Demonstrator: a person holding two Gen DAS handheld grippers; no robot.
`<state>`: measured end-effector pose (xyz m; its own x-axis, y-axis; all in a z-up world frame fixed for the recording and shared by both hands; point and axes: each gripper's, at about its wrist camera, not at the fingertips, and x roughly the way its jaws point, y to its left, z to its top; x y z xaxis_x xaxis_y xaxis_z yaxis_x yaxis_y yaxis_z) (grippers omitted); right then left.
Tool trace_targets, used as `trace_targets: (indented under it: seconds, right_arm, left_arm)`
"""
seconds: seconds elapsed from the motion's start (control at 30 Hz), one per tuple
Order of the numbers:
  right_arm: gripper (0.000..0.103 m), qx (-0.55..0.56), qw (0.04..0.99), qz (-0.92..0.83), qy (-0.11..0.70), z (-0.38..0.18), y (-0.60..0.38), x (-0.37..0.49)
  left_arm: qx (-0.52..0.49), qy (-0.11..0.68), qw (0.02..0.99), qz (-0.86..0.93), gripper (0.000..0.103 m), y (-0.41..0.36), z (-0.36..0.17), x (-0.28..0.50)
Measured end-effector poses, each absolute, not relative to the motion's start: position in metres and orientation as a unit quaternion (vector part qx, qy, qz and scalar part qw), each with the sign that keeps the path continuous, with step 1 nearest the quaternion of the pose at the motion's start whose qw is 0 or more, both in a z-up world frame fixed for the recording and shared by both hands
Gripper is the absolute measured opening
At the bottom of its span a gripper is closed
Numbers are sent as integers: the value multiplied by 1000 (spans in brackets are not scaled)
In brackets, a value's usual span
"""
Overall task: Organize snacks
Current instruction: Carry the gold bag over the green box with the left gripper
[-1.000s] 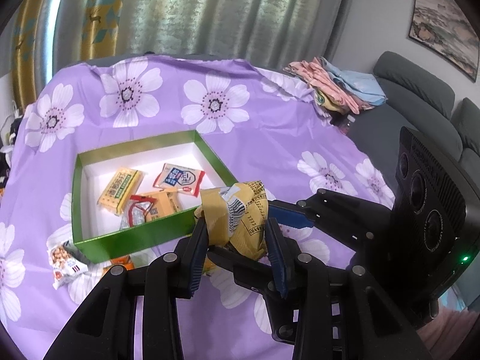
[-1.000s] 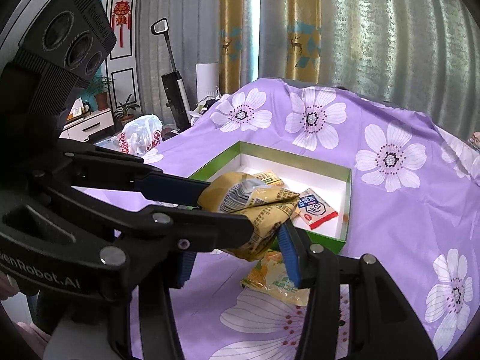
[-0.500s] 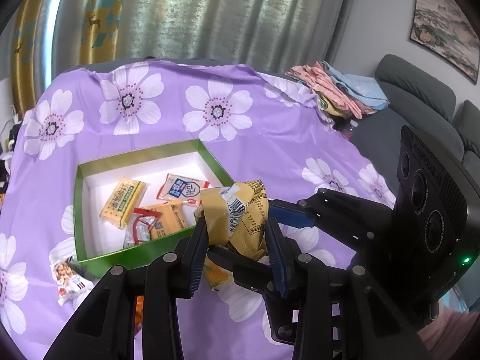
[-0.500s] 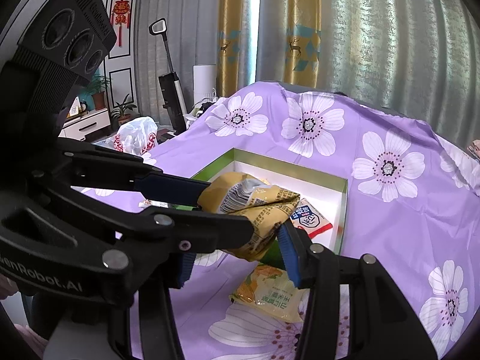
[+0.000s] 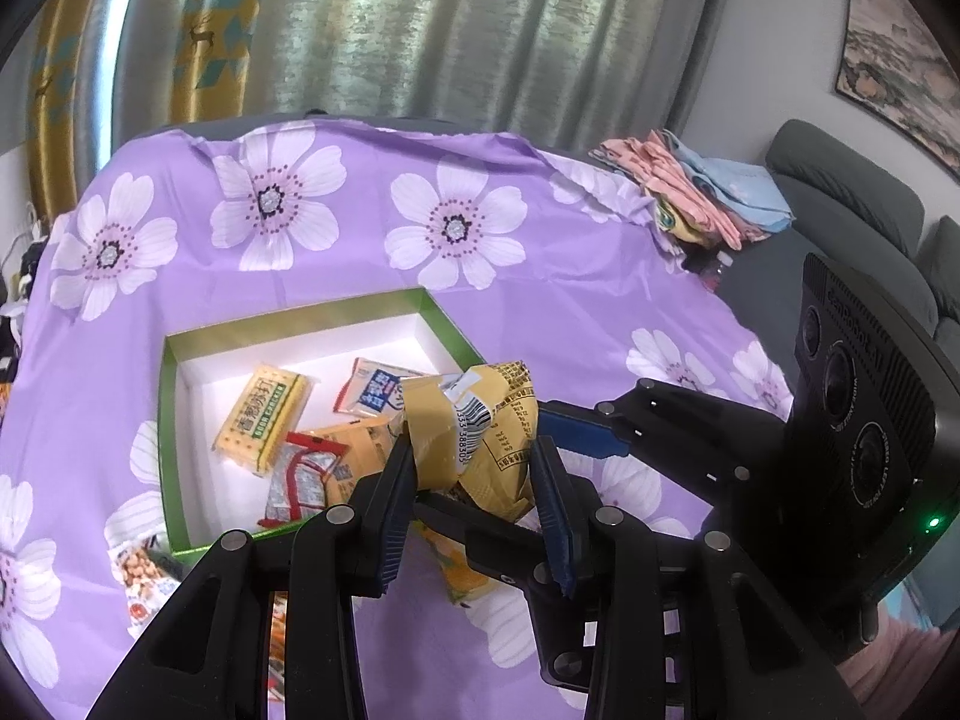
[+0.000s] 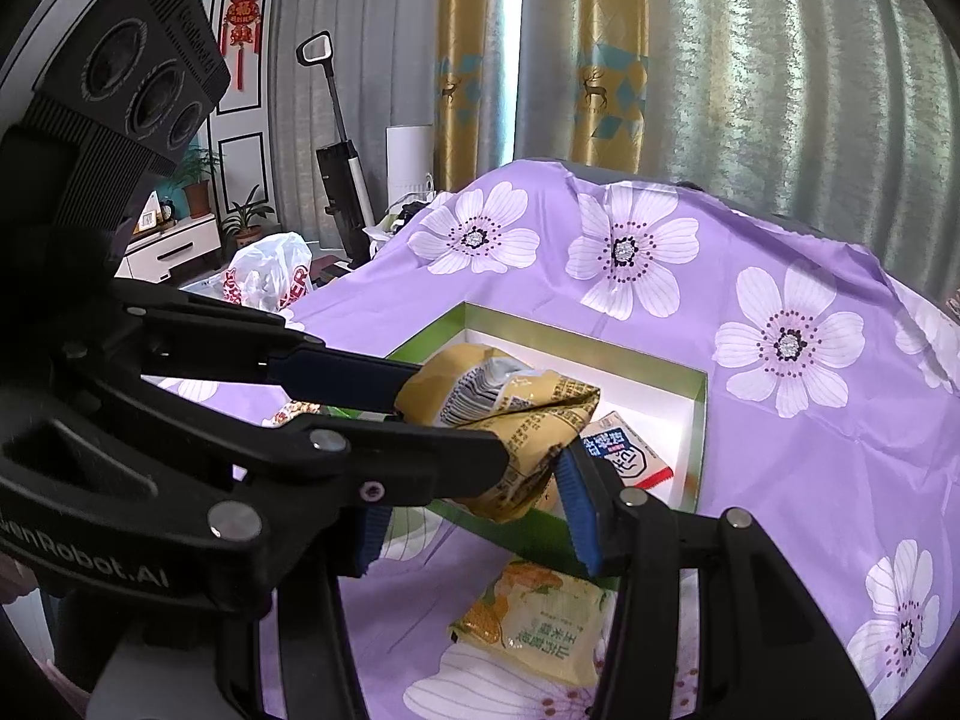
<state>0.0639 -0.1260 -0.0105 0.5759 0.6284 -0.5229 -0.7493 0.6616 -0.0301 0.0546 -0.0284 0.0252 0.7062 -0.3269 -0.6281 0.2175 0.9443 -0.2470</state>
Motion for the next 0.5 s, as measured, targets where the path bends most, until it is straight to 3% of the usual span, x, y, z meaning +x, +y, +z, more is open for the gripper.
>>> trace_targets:
  seconds: [0.5]
  right_arm:
    - [50,-131,874,397,248,-19,-110,85]
  left_arm:
    - [-90,358,919,-139,38,-13,16,74]
